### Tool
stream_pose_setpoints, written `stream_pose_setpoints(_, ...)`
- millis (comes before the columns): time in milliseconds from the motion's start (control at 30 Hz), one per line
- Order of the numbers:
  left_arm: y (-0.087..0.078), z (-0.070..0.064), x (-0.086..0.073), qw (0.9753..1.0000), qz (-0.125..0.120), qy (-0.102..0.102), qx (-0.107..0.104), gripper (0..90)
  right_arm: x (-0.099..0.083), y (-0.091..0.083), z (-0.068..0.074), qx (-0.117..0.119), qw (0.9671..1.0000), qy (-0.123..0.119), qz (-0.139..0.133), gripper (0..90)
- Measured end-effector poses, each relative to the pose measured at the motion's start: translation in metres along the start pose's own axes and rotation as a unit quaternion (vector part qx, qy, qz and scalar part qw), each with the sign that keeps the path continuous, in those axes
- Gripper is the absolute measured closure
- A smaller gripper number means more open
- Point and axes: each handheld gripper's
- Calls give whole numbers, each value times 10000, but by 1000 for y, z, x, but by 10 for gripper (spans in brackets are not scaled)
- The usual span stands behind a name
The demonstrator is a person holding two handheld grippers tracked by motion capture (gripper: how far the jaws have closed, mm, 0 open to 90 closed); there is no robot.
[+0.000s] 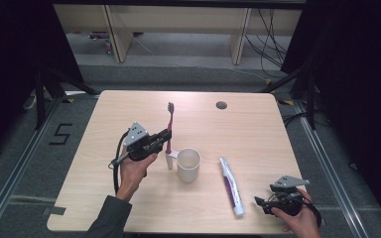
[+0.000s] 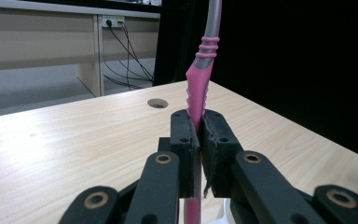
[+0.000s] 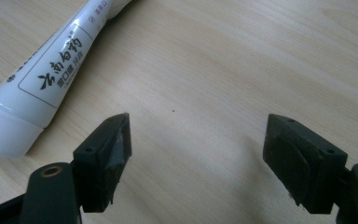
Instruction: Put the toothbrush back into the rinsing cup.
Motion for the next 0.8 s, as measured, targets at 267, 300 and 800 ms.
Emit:
stream_pose_setpoints(267, 2, 3, -9, 10000, 66, 32, 31, 833, 0, -1, 1, 15, 10000, 83, 47, 242)
stream_pose_setpoints(300, 2, 3, -11, 10000, 77, 36, 43, 832, 0, -1, 1, 15, 10000, 81, 46, 242)
stream_pose_setpoints(800, -6, 7, -25, 9996, 284, 15, 85, 830, -1, 1, 0, -20, 10000, -90, 2, 242)
Point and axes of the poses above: each handheld gripper's, and its own axes: y roughly forward along the jaws, x roughly out of its top, z roughly to its left, and after that the axes turned 12 degrees about -y, right-handed
